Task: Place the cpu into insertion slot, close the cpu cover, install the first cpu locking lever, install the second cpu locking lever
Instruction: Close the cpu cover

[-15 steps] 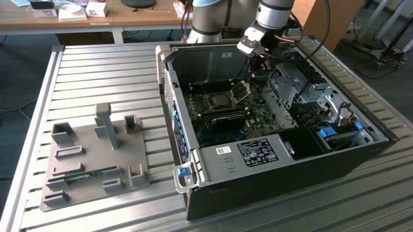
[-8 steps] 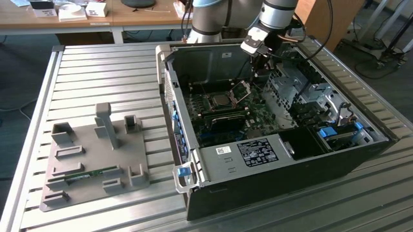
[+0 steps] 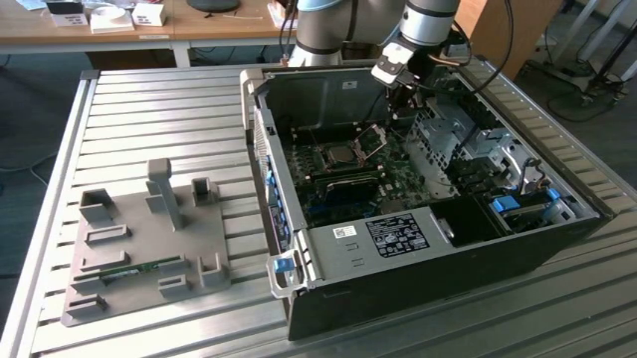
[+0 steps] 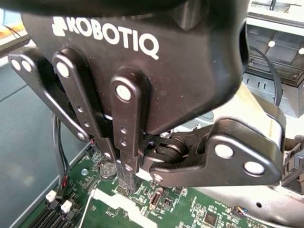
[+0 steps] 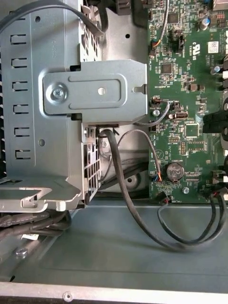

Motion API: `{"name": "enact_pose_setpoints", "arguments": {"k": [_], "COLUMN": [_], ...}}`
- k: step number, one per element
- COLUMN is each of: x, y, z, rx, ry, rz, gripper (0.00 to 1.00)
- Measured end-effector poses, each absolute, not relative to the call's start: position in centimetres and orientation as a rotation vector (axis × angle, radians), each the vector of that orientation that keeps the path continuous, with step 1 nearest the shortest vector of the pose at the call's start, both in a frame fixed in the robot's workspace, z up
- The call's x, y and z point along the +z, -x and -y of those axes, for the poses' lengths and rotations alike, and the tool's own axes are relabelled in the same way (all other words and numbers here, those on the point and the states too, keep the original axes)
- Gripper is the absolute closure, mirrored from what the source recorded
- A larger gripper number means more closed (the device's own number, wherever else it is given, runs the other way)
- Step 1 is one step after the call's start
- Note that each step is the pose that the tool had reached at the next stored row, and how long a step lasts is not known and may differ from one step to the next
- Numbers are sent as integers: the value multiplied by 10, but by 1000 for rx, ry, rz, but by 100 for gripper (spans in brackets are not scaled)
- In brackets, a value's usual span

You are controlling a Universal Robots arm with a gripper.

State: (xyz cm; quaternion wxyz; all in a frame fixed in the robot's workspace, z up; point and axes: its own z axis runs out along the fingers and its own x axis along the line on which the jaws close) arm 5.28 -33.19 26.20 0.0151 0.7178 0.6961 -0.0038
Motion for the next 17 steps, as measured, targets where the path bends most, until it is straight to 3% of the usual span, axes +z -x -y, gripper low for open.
{"name": "enact_pose_setpoints", "arguments": {"k": [17], "x": [243], "y": [-56], "z": [332], "rx": [-12], "ry": [-2234], "rz": [-2166], "gripper": [90]}}
